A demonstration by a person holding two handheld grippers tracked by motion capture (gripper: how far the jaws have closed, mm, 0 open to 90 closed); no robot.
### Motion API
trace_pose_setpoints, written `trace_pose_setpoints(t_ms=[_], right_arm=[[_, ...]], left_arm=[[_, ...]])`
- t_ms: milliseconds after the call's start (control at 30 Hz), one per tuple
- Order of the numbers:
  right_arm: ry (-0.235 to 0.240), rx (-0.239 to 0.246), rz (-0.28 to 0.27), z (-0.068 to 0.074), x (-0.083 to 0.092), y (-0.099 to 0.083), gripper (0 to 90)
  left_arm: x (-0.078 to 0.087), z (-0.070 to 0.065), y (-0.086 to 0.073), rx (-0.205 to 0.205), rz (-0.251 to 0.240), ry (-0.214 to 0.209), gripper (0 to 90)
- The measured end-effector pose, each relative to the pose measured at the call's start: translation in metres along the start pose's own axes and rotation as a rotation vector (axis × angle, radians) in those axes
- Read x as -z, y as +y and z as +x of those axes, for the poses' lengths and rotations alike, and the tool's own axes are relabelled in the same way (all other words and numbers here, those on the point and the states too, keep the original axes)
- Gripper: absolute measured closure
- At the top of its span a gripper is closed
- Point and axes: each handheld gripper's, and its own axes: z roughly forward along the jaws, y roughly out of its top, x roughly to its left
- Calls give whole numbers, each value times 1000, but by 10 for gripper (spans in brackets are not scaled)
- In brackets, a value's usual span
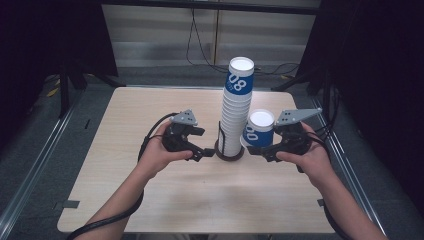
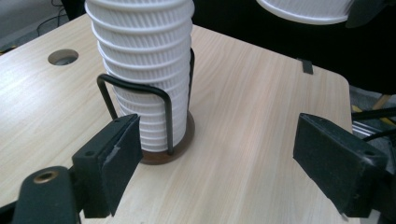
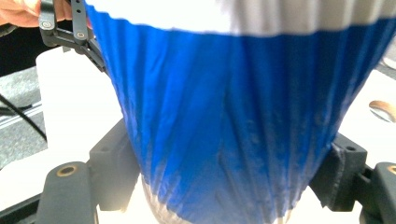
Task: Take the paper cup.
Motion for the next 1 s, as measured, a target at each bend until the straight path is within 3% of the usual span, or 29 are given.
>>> trace_pose_setpoints(t_ms=[433,1000], right_arm=[[41,44,75,10,-21,-7,215],[103,119,198,21,-42,-13,214]], left_arm=[[-1,-13,-18,-36,29,-20,153],[-1,-15,-44,-21,27,-25,153]])
